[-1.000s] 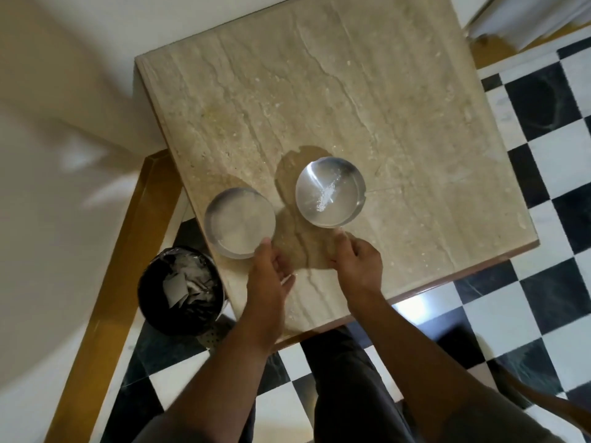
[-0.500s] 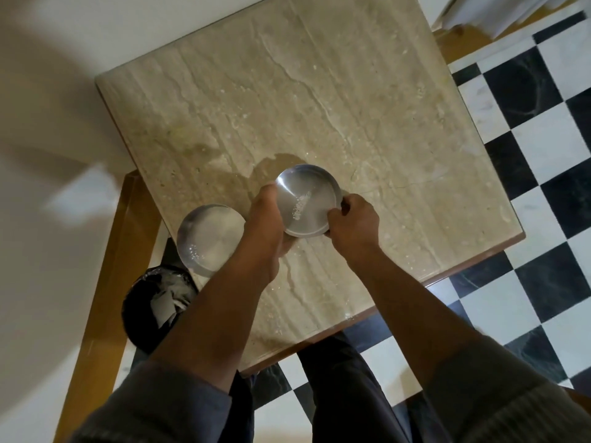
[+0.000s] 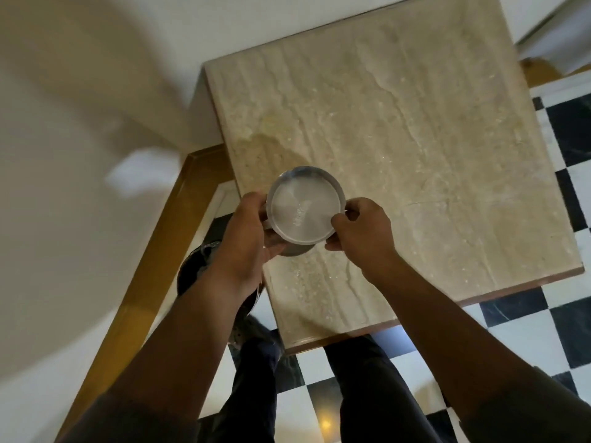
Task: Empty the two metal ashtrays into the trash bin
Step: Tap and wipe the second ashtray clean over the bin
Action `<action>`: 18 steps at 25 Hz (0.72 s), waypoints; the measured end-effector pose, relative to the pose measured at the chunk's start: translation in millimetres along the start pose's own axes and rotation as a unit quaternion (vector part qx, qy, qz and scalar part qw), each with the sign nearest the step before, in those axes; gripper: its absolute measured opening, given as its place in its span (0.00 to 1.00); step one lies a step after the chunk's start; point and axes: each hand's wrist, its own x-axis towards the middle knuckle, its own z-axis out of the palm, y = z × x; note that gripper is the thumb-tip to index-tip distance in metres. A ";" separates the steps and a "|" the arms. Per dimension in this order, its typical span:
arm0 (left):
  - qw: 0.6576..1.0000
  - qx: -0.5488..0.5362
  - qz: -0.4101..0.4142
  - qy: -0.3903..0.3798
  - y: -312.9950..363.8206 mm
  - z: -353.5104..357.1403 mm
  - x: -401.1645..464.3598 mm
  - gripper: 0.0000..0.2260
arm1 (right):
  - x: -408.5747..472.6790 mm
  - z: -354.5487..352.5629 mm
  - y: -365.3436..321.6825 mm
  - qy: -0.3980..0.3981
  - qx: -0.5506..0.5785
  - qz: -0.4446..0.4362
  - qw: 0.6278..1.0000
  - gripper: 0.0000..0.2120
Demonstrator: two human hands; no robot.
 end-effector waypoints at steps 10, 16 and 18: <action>0.991 -0.090 -0.021 0.099 -43.3 -166.1 -12.7 0.14 | -47.8 153.6 13.1 -0.140 -0.040 -0.024 0.989 0.16; 0.989 -0.076 -0.058 0.112 -87.4 -219.8 -1.5 0.17 | -54.5 205.9 44.7 -0.221 -0.054 0.013 0.974 0.14; 0.988 -0.068 -0.073 0.118 -97.1 -227.4 5.7 0.19 | -50.2 207.5 48.2 -0.246 -0.049 0.047 0.967 0.13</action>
